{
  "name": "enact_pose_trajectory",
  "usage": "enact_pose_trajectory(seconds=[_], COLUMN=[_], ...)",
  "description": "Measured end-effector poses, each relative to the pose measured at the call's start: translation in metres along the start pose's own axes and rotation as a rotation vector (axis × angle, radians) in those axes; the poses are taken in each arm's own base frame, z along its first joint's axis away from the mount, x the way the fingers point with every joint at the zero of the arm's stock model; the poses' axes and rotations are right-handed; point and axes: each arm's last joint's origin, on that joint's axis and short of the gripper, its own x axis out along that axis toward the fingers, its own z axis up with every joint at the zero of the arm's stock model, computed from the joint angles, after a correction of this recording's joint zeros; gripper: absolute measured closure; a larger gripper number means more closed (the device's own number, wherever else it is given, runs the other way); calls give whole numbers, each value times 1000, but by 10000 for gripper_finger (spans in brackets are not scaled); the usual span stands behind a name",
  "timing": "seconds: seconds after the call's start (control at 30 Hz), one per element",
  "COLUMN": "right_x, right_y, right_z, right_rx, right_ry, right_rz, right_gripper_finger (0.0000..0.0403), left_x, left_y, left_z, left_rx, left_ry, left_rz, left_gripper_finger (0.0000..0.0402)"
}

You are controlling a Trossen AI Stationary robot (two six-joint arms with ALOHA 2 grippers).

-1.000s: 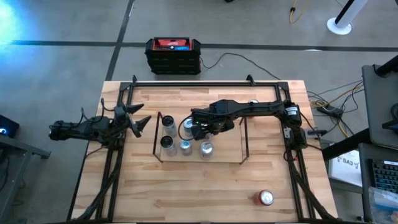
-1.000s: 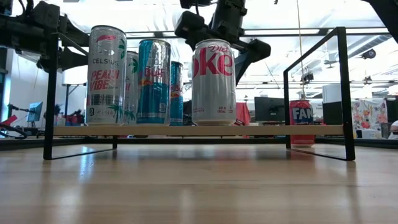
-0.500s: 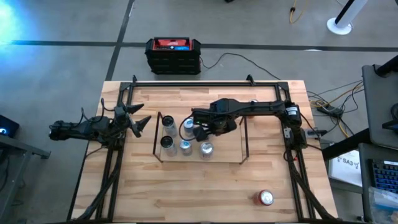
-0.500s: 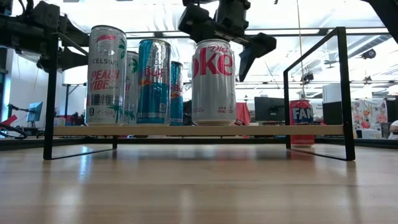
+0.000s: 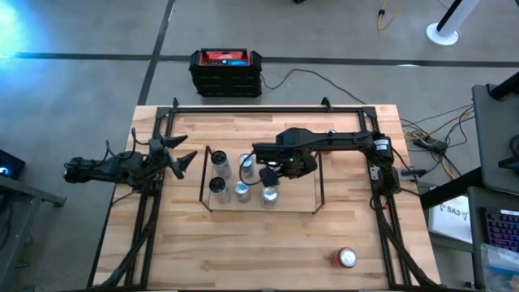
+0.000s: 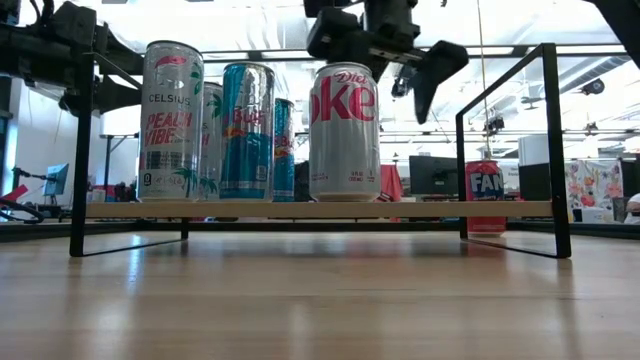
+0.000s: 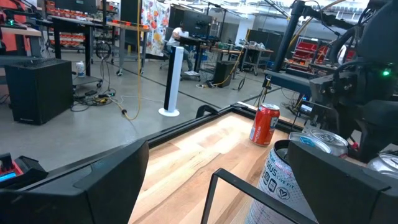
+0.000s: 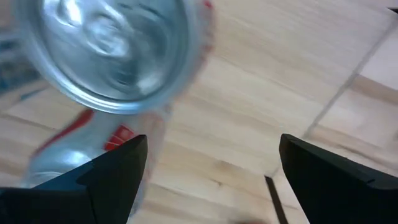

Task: Place canned beverage on shelf
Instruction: Put the top red soda can on the shelf

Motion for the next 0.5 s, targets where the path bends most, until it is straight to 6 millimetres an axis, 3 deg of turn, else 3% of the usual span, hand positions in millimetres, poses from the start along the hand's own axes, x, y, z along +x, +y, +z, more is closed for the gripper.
enact_pose_trajectory(seconds=[0.2, 0.5], right_x=[-18, -57], right_y=[-14, -47], right_z=[-10, -30], right_rx=[31, 44], right_ry=[11, -122], right_rz=[-36, -21], right_gripper_finger=[57, 74], left_x=[0, 0], left_y=[0, 0], left_z=[0, 0], left_rx=[0, 0], left_ry=[0, 0], left_rz=[0, 0], left_gripper_finger=[33, 33])
